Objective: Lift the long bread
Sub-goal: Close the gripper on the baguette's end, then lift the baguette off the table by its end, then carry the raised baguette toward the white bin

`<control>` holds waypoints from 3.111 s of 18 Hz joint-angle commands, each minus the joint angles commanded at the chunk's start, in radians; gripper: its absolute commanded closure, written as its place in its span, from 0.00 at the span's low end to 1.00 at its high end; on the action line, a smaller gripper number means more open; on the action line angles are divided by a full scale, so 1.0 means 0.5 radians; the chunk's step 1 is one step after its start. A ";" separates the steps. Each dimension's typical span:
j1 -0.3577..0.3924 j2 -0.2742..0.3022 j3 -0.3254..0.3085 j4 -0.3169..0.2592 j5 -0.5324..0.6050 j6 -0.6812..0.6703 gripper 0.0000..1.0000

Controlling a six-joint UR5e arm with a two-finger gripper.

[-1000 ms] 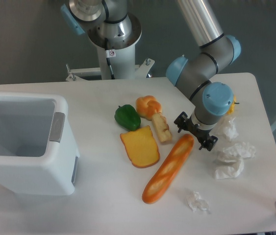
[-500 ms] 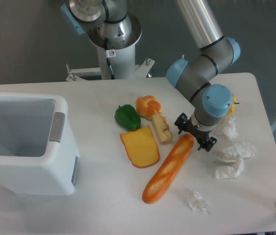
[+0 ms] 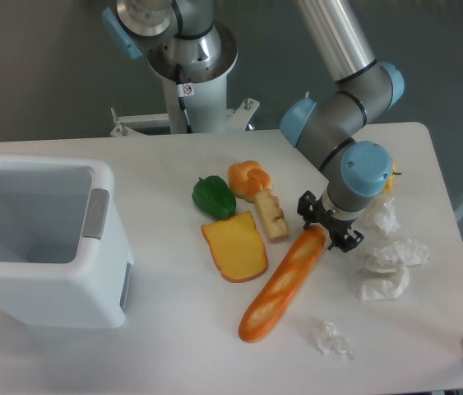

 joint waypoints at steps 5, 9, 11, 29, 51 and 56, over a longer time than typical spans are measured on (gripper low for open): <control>0.000 0.000 0.003 -0.003 0.006 -0.003 0.91; 0.003 0.003 0.006 -0.006 0.009 -0.003 1.00; 0.003 0.003 0.024 -0.012 0.012 -0.003 1.00; 0.031 0.205 0.325 -0.420 -0.162 -0.074 1.00; -0.107 0.644 0.543 -0.844 -0.757 -0.279 1.00; -0.187 0.660 0.586 -0.850 -0.788 -0.344 1.00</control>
